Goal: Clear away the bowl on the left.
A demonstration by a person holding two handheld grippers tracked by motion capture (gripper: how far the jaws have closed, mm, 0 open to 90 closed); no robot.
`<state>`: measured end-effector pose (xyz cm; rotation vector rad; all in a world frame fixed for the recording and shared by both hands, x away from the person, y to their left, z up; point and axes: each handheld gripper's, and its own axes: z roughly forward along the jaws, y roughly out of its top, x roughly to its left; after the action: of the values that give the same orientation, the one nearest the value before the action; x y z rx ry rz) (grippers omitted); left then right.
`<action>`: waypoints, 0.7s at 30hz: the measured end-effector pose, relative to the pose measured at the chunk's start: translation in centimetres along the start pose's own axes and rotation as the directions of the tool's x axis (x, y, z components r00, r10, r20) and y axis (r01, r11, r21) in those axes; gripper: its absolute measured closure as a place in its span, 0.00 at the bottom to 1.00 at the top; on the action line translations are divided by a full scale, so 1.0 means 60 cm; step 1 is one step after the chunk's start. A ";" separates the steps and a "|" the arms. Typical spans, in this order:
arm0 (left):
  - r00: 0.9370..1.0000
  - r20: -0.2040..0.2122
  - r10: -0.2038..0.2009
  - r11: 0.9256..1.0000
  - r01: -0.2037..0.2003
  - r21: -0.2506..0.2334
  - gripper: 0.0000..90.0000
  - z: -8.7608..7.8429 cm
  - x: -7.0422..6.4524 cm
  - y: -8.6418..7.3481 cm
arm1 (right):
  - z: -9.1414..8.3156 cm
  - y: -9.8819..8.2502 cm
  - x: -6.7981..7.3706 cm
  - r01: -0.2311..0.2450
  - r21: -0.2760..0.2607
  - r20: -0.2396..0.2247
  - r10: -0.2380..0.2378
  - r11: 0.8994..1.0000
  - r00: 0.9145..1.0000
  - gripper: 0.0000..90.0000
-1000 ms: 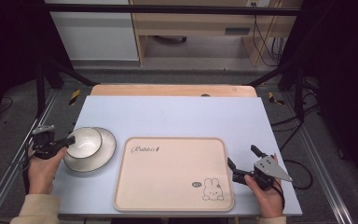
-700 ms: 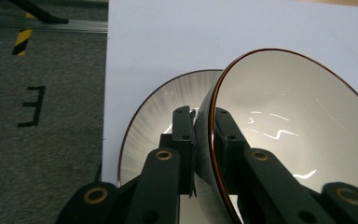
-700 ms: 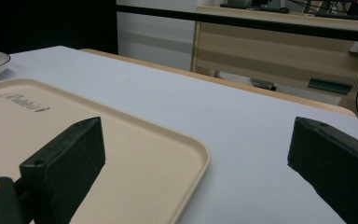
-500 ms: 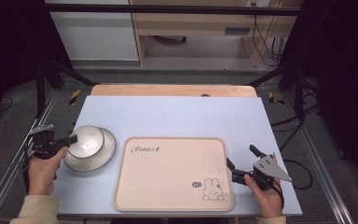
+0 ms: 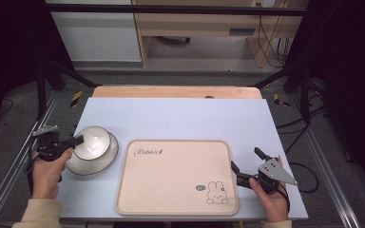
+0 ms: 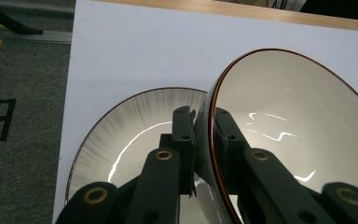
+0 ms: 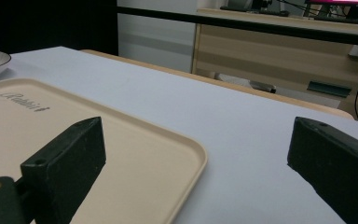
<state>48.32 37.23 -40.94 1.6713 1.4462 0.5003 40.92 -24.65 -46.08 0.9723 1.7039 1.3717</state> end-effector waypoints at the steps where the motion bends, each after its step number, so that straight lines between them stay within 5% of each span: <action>1: 1.000 0.003 0.001 1.000 -0.001 0.001 0.90 0.000 -0.001 0.000 | 0.000 0.000 0.000 -0.001 -0.003 0.000 0.001 1.000 1.000 0.05; 21: 0.997 0.052 0.048 0.999 -0.047 -0.017 0.90 0.001 -0.046 0.009 | 0.001 0.000 0.002 0.001 -0.004 -0.004 -0.001 1.000 1.000 0.05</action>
<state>48.02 34.62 -39.92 1.6973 1.3642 0.4893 40.93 -24.51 -46.10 0.9676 1.7039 1.3767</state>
